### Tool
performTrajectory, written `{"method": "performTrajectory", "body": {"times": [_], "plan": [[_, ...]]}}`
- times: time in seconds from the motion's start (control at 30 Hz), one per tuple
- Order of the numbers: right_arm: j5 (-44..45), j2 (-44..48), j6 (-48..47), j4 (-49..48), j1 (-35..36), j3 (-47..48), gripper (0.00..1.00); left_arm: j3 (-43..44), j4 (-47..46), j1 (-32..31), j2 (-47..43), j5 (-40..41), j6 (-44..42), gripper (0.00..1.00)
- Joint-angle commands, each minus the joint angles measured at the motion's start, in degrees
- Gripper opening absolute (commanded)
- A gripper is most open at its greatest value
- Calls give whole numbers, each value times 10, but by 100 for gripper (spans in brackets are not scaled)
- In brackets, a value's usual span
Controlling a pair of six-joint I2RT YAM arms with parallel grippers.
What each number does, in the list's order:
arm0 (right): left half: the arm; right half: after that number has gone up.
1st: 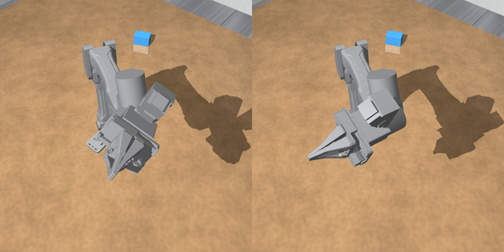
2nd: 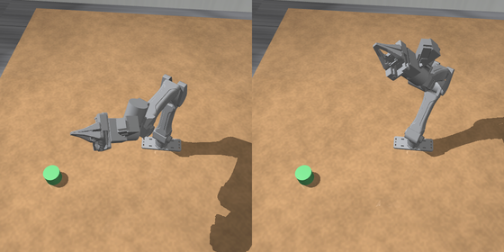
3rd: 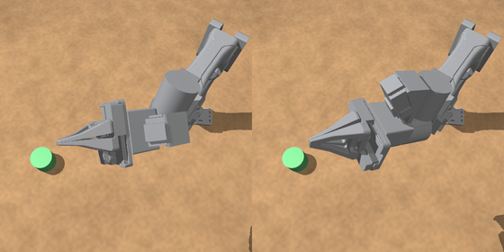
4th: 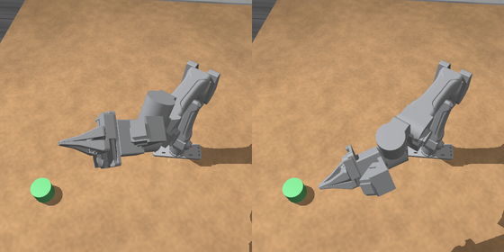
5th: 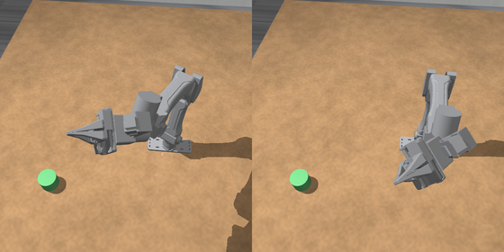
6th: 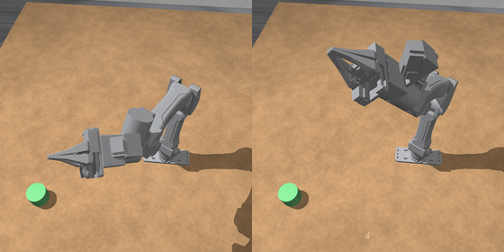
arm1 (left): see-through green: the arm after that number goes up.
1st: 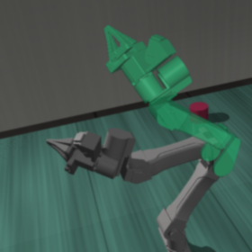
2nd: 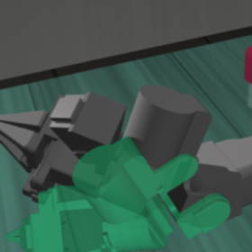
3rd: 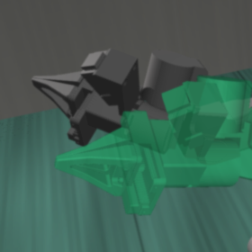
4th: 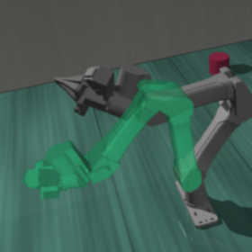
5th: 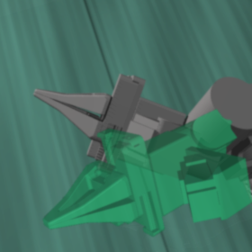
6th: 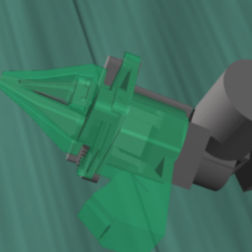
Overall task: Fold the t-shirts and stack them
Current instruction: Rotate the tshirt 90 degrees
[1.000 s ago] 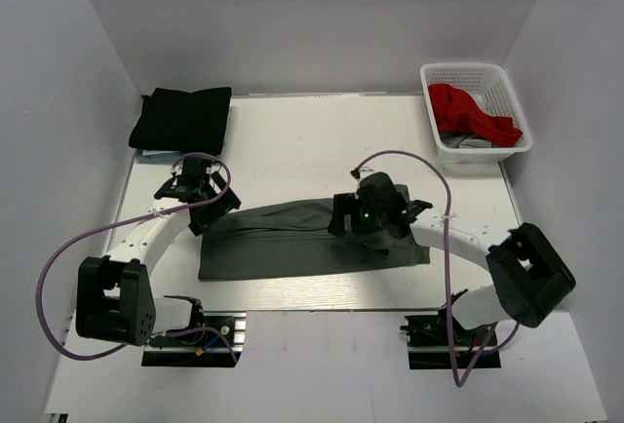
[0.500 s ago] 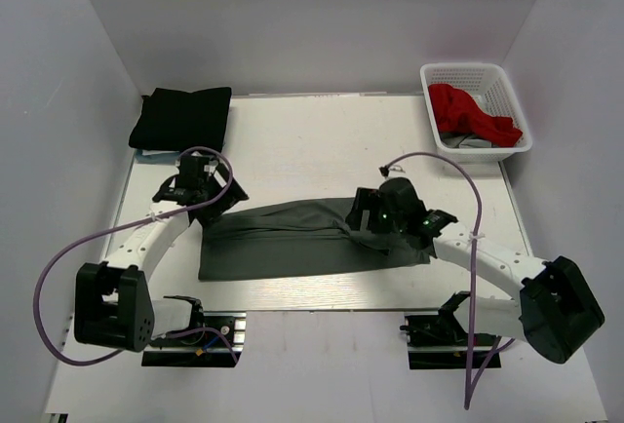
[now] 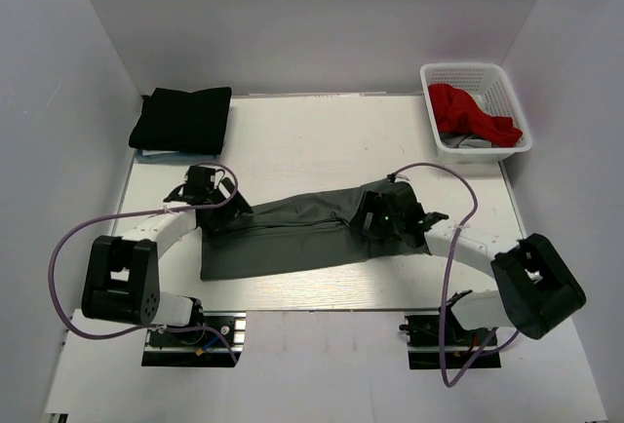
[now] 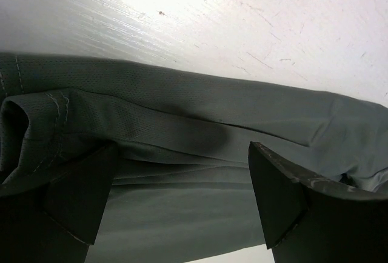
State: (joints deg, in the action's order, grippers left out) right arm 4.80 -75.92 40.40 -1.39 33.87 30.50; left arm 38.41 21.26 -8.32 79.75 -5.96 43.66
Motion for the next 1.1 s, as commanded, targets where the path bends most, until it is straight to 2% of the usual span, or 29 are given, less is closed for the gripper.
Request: {"method": "performTrajectory", "body": {"times": [0.0,0.13,0.2,0.37,0.47,0.53,0.6,0.67,0.83,0.97,1.07], "plan": [[7,-61,2,54,-20,-7,90,-50,49,-8,23,29,11,100],[11,-123,-18,36,-54,57,90,-50,78,-14,-5,-34,16,100],[1,-161,-39,33,-74,130,90,-55,78,-20,-31,-103,16,100],[-42,-325,-120,45,-95,315,90,-104,78,-58,-45,-179,16,100],[-57,-391,-146,37,-99,385,90,-146,78,-88,-45,-186,36,100],[-78,-411,-160,32,-104,410,90,-175,34,-117,-45,-205,46,100],[-144,-439,-169,21,-103,450,90,-181,2,-143,-36,-219,62,100],[-172,-451,-179,-5,-101,468,90,-181,-24,-185,-19,-203,76,100],[-166,-496,-170,59,-99,546,90,-85,-38,-281,80,-167,87,100],[-133,-534,-175,113,-104,612,90,3,27,-360,171,-122,87,100],[-118,-575,-182,139,-105,680,90,40,45,-388,194,-110,87,100]]}}
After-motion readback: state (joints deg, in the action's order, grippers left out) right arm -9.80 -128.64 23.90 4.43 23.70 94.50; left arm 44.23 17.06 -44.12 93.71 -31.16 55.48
